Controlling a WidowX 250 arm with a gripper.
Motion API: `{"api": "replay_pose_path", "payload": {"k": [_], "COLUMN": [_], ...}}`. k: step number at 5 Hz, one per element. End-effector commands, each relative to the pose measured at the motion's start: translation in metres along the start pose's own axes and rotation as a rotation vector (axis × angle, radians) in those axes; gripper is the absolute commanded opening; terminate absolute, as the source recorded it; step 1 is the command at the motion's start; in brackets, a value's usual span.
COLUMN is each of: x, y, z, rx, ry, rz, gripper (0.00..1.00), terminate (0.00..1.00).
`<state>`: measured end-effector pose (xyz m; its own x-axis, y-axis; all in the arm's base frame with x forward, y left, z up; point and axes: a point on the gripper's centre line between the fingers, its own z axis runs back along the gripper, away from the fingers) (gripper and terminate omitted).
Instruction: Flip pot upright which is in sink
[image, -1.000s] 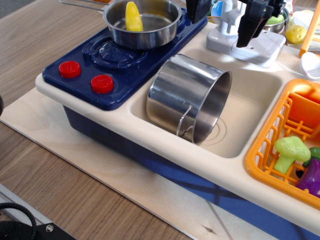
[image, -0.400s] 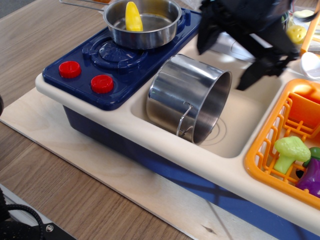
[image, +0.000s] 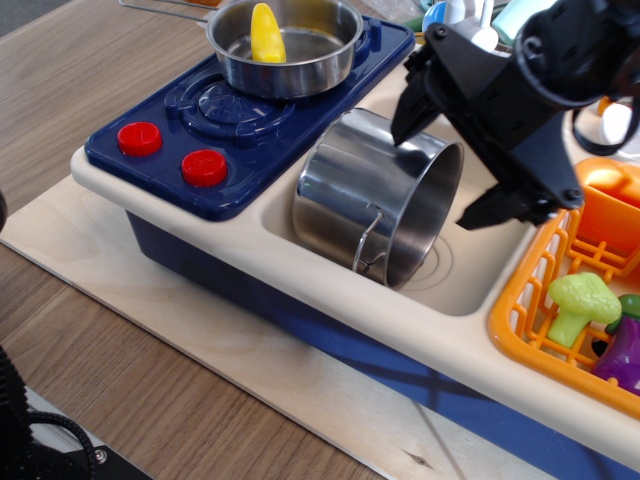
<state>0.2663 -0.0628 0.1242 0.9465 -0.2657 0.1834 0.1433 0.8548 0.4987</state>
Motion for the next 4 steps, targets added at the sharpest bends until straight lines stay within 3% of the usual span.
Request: {"api": "replay_pose_path", "payload": {"k": [1, 3, 4], "x": [0.001, -0.001, 0.001], "y": [0.014, 0.034, 0.040], "z": [-0.007, -0.021, -0.027], "rx": [0.009, -0.093, -0.114], "ry": [-0.075, -0.099, -0.112], "rz": [0.001, -0.021, -0.027], "gripper": [1.00, 1.00, 0.00], "terminate": [0.00, 0.00, 0.00]}}
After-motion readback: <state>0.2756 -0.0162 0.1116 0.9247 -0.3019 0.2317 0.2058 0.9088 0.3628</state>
